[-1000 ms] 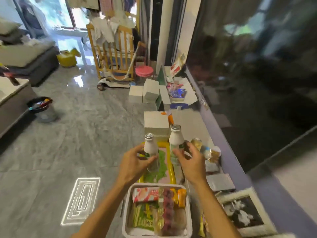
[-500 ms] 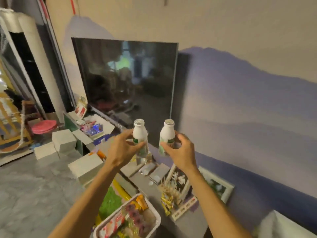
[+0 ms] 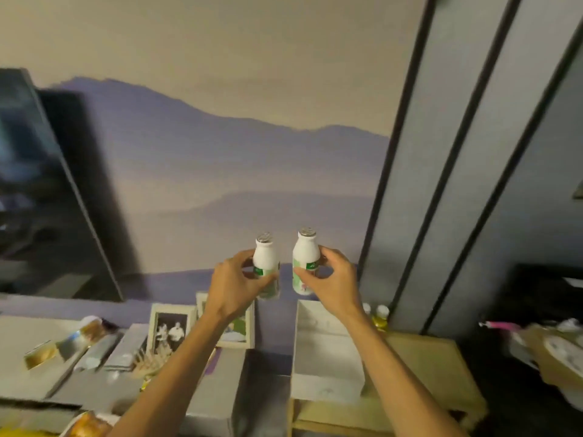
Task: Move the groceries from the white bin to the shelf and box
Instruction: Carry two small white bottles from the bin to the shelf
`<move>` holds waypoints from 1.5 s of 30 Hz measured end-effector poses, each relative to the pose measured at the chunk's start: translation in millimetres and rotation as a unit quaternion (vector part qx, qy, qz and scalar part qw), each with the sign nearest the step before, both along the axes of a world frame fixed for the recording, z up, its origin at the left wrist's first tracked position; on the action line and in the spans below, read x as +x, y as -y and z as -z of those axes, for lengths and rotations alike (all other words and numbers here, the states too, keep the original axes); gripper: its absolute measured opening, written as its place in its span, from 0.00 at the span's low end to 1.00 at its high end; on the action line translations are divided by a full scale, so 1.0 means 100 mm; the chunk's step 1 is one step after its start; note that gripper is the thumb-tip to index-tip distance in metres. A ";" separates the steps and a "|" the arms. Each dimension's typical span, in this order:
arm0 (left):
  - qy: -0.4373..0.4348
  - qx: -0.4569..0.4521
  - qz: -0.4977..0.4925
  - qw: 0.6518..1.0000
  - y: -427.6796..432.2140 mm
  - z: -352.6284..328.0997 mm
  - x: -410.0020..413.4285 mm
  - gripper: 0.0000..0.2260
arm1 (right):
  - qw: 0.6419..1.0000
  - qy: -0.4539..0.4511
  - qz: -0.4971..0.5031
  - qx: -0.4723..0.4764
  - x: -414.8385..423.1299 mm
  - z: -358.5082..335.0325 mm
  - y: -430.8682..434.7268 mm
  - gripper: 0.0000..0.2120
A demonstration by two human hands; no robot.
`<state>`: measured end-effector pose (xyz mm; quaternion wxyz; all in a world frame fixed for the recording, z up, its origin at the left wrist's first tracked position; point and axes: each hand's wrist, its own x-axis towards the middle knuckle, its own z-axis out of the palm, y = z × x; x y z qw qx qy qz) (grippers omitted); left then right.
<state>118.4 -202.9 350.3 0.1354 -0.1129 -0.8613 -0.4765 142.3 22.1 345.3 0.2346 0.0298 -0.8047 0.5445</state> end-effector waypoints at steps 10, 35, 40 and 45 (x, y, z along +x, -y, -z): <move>0.052 0.011 0.108 0.993 -2.89 0.48 0.09 0.27 | 0.989 0.070 0.128 -0.017 0.62 0.45 -2.81 0.30; 0.187 0.047 -0.034 0.981 -5.28 4.20 -1.10 0.23 | 0.978 0.145 0.147 0.000 -1.14 4.34 -4.61 0.27; 0.176 0.032 -0.082 0.981 -5.40 4.83 -1.13 0.27 | 0.980 0.144 0.135 -0.011 -1.20 4.97 -4.54 0.28; 0.167 0.029 -0.110 0.979 -5.48 5.01 -1.10 0.27 | 0.978 0.141 0.150 -0.023 -1.23 5.19 -4.47 0.29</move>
